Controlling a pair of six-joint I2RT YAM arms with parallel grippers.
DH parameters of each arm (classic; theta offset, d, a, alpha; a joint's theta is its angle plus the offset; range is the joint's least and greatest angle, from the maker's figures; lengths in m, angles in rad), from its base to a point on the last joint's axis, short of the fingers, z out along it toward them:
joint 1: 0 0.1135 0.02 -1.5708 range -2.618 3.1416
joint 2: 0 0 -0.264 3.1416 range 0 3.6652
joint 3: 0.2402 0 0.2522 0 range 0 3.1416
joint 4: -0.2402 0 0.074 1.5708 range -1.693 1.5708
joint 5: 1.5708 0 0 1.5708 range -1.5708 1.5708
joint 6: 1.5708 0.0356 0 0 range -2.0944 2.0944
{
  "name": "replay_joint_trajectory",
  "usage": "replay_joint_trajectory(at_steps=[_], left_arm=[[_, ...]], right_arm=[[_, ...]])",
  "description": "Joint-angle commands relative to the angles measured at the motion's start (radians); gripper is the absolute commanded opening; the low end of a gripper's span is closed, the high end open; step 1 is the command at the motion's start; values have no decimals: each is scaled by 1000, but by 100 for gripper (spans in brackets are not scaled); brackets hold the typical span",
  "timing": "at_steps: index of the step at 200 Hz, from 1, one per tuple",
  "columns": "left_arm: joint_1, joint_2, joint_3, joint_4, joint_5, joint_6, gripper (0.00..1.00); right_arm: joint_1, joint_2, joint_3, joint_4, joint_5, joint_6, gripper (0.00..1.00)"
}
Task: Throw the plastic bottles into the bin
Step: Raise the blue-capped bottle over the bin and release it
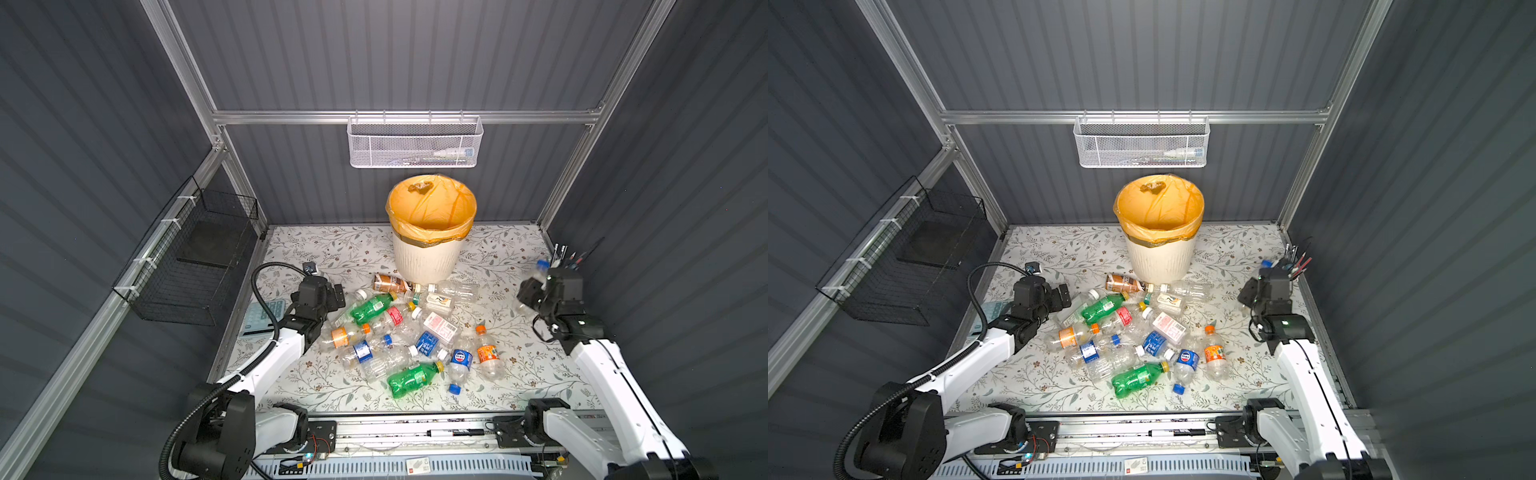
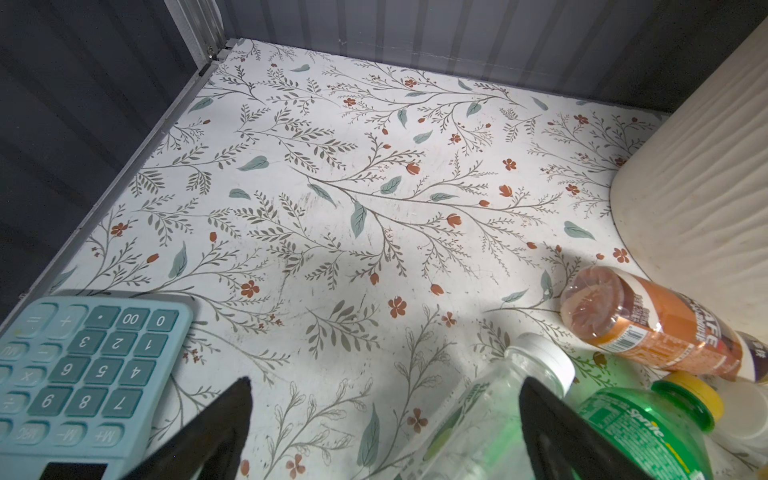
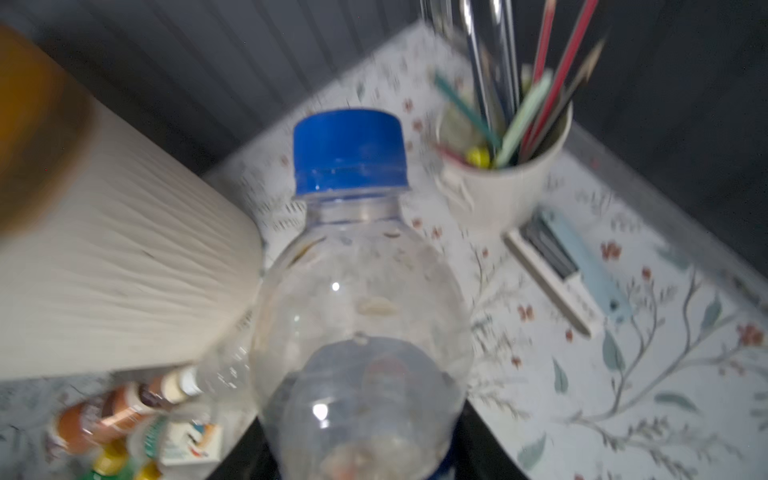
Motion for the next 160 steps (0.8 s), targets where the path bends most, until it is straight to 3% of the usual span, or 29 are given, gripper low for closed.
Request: replay_joint_trajectory(at_steps=[1, 30, 45, 75, 87, 91, 97, 102, 119, 143, 160], left_arm=[[-8, -2, -23, 0, 13, -24, 100], [-8, -10, -28, 1, 30, -30, 100], [-9, -18, -29, -2, 39, -37, 100], [-16, -30, -22, -14, 51, -48, 100], [-19, -38, -18, -30, 52, -48, 100], [-20, -40, -16, -36, 51, -47, 100], [-22, -47, -16, -43, 49, -47, 100], [-22, -52, -16, -49, 45, -46, 100], [-23, -80, -22, -69, 34, -45, 100], [-26, -108, -30, -82, 29, -39, 100], [-37, -118, -28, -84, 25, -30, 100]], right_arm=[[-12, 26, 191, 114, -10, -79, 47], [0, 197, 440, 243, -182, -11, 46], [58, 359, 573, 276, -259, 15, 47], [194, 747, 1024, 36, -425, -57, 54], [218, 905, 1230, -114, -467, -70, 65], [223, 942, 1286, -154, -464, -76, 75], [232, 984, 1350, -198, -447, -86, 96], [236, 1002, 1381, -221, -431, -89, 99], [238, 958, 1319, -169, -374, -74, 99], [238, 755, 994, 73, -292, -64, 99], [236, 633, 825, 144, -248, -73, 99]])
